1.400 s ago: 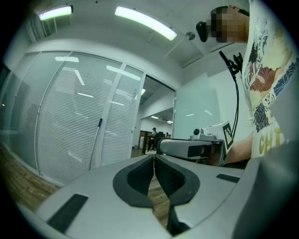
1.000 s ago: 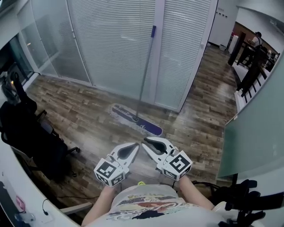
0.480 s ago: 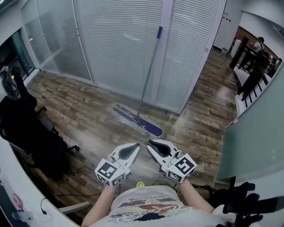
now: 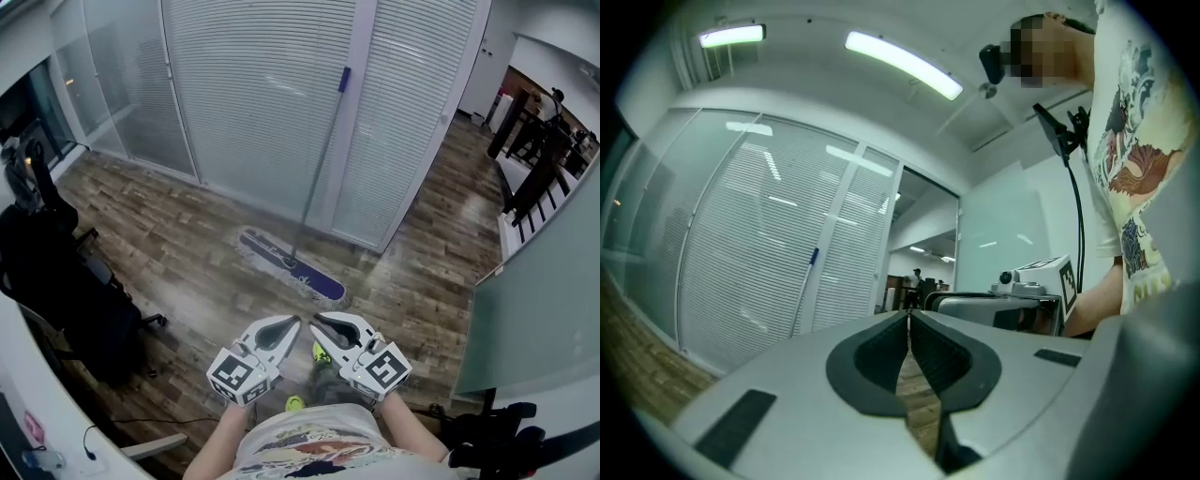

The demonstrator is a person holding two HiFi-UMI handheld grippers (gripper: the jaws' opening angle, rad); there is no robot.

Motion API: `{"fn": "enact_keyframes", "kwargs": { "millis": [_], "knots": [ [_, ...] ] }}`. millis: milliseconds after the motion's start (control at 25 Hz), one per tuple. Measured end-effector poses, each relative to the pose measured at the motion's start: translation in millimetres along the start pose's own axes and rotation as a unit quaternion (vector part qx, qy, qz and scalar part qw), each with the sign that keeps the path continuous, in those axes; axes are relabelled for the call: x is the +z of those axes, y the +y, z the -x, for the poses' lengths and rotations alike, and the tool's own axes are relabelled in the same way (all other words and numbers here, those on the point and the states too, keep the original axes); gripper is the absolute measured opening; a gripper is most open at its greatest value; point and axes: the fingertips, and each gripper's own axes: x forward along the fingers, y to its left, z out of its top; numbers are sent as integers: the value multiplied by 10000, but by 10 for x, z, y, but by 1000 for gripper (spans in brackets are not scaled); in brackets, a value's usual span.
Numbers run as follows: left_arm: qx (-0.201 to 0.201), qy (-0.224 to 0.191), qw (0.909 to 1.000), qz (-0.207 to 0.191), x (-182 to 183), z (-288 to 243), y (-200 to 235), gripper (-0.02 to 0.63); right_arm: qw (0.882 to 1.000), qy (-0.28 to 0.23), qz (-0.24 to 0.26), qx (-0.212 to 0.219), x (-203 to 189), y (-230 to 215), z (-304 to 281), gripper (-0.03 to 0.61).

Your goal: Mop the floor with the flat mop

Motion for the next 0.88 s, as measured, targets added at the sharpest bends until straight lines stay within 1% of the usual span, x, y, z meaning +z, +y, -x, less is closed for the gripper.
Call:
{"fn": "enact_keyframes", "kwargs": {
  "millis": [120, 240, 360, 440, 520, 640, 760, 880],
  "knots": [
    [91, 14, 10000, -13, 4, -129, 180, 14, 9998, 65, -160, -91, -56, -253, -84, 61],
    [223, -3, 9997, 36, 36, -264, 419, 14, 9996, 82, -219, -134, -97, -539, -220, 61],
    [245, 34, 9997, 33, 36, -434, 622, 14, 9996, 74, -238, -152, -156, -835, -346, 61],
    [251, 112, 9996, 13, 24, -640, 772, 14, 9994, 37, -286, -176, -182, -1102, -408, 61],
    [279, 182, 9994, 4, 27, -931, 942, 15, 9993, 47, -341, -173, -202, -1414, -452, 61],
    [315, 375, 9988, -82, 24, -1458, 1228, 15, 9998, 89, -189, -51, -248, -1911, -544, 61],
    [259, 487, 9983, -211, 57, -1995, 1396, 15, 9991, 61, -430, -23, -276, -2402, -593, 61],
    [144, 487, 9984, -262, 107, -2511, 1556, 15, 9989, 54, -465, -58, -292, -2926, -640, 61]
  ]
}}
